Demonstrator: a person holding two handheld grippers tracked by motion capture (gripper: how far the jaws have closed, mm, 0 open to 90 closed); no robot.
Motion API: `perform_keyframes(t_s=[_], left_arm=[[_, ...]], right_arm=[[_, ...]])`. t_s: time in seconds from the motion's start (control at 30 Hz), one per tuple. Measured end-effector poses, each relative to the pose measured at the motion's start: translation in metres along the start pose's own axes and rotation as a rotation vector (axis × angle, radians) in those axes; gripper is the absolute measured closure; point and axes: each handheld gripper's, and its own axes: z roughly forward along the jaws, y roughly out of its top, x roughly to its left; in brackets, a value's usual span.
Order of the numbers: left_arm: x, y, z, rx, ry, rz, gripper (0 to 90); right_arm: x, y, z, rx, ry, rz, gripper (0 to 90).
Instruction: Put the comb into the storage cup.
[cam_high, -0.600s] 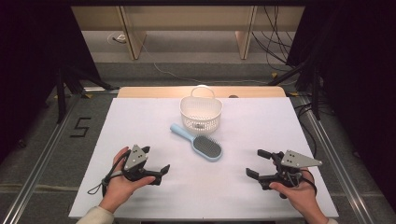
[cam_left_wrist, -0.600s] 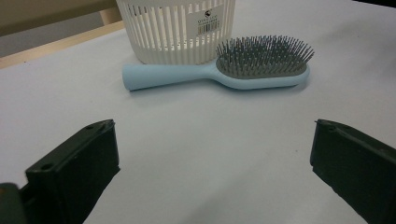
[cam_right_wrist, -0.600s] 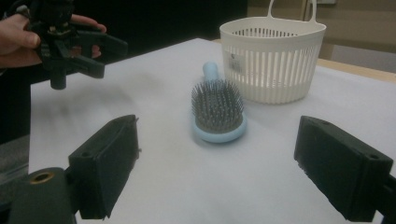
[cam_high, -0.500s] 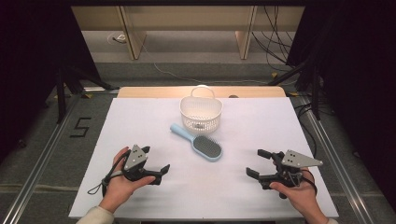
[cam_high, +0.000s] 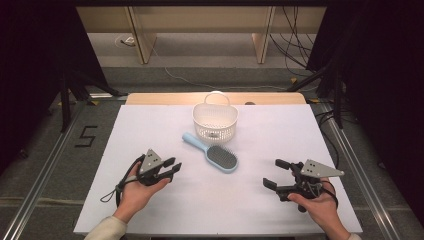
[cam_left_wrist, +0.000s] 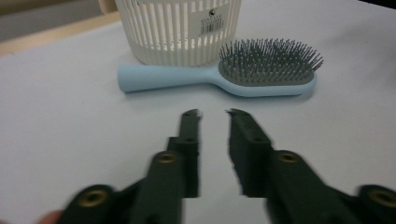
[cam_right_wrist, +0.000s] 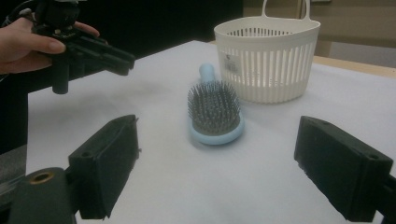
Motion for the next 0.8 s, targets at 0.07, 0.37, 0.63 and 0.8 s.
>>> perform_keyframes(t_s=[0.07,0.37,0.63,0.8], left_arm=[[0.001,0.003,0.008,0.034,0.005,-0.014,87.5],[0.010,0.032,0.050,0.082,0.107,-0.046,89.6],[0.019,0.048,0.088,0.055,0.147,-0.007,89.7],[0.016,0.052,0.105,0.064,0.147,0.093,89.7]], right_arm=[[0.000,0.000,0.000,0.002,-0.001,0.001,14.9],[-0.002,-0.001,0.000,0.003,-0.002,0.007,15.0],[-0.004,-0.001,0.000,0.003,0.001,0.010,15.1],[-0.004,-0.002,0.000,0.012,0.005,0.014,15.1]])
